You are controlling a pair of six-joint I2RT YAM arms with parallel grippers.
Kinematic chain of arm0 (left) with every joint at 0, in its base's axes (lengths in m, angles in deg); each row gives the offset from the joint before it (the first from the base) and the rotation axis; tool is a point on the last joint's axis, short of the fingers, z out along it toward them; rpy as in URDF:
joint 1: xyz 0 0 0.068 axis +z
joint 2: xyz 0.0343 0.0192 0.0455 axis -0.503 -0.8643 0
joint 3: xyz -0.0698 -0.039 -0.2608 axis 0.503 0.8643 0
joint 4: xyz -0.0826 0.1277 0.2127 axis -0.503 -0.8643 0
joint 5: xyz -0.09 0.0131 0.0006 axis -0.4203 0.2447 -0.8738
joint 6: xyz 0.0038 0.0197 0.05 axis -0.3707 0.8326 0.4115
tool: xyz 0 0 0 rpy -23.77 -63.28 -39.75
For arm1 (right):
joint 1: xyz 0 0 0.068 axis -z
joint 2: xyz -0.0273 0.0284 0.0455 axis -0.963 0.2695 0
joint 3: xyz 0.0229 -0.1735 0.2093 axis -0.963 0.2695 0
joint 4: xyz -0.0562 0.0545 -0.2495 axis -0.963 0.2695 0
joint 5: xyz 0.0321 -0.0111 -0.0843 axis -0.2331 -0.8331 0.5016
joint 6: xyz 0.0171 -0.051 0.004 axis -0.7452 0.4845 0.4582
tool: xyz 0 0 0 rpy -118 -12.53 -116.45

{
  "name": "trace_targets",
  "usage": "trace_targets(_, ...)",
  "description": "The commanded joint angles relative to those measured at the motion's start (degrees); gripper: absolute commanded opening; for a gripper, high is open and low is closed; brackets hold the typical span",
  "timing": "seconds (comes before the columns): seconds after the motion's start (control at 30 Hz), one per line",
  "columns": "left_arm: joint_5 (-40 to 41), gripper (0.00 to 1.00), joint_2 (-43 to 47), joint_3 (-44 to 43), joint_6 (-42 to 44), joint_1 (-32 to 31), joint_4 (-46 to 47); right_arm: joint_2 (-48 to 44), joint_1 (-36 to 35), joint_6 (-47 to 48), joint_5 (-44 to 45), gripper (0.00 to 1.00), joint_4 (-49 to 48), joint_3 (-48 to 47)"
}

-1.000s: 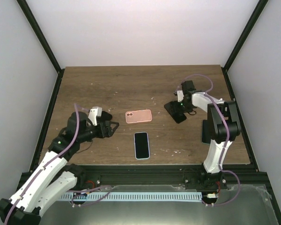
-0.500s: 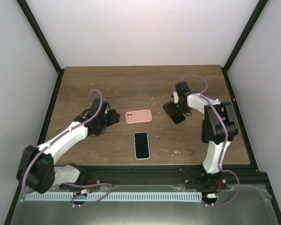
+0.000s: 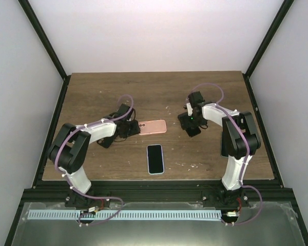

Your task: Put the phone into the phone case

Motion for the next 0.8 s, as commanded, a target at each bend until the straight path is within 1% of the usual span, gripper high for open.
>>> trace_targets(0.0,0.9,0.52,-3.7,-3.1,2.5,-0.4,1.6,-0.7,-0.9,0.7,2.1,0.91,4.0,0.5)
trace_targets(0.1,0.1,0.51,-5.5,-3.8,3.1,-0.5,2.0,-0.7,-0.8,1.0,3.4,0.89,4.5,0.3)
trace_targets(0.17,0.4,0.48,-6.2,-4.4,3.7,-0.6,2.0,-0.5,-0.8,1.3,3.4,0.86,4.2,0.4)
trace_targets(0.3,1.1,0.39,-7.0,-5.5,5.6,-0.8,2.1,0.2,-0.8,1.1,2.7,0.79,3.5,0.6)
trace_targets(0.43,1.0,0.27,-7.6,-6.1,9.5,-1.2,3.1,-1.0,-0.8,0.8,1.1,0.72,2.6,0.9)
trace_targets(0.57,-3.7,0.11,-7.3,-6.1,14.1,-1.5,5.9,-4.5,-1.0,0.0,-1.2,0.68,1.4,2.3)
trace_targets(0.63,-7.2,0.04,-6.5,-5.4,15.9,-1.9,8.8,-6.6,-0.9,-0.5,-3.0,0.67,1.1,3.1)
trace_targets(0.7,-10.3,0.0,-6.1,-5.0,17.5,-2.5,11.8,-8.6,-1.0,-1.1,-4.1,0.65,0.8,3.8)
trace_targets(0.77,-12.1,0.0,-6.3,-5.2,19.7,-3.3,13.4,-10.8,-1.0,-1.3,-5.0,0.63,0.5,4.6)
